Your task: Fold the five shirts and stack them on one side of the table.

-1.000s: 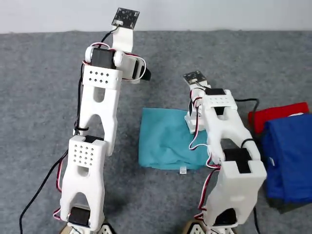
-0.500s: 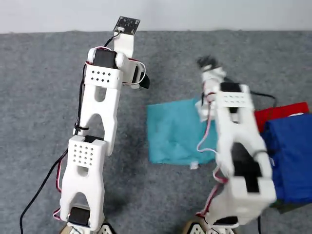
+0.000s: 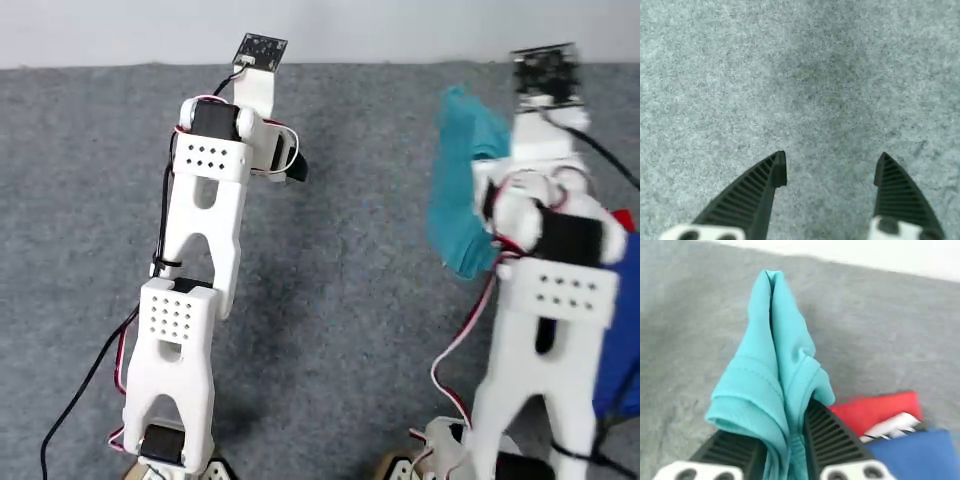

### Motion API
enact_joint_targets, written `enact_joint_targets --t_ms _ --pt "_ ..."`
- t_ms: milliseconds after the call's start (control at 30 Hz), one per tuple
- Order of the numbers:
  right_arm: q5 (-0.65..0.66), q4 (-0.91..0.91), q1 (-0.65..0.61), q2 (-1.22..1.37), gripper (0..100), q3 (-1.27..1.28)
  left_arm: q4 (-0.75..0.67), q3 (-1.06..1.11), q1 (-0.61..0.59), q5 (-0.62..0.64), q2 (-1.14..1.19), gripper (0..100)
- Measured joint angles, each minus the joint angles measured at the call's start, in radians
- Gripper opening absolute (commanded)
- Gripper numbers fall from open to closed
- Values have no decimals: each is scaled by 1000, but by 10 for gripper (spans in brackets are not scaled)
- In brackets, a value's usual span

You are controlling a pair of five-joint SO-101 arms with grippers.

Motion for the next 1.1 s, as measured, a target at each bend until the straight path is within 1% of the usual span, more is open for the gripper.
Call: enact_joint_targets --t_ms 67,300,400,700,900,1100 --pt "0 11 74 -21 9 0 0 0 0 0 0 283" --pt "0 26 397 -34 9 3 0 0 0 0 0 283" --pt "0 26 514 -34 9 40 0 0 0 0 0 283" --pt "2 18 746 -34 9 203 0 0 -2 0 0 283" --pt "95 -94 887 -34 9 293 0 3 -2 0 0 283" --pt "172 -232 953 -34 9 388 0 63 -2 0 0 283"
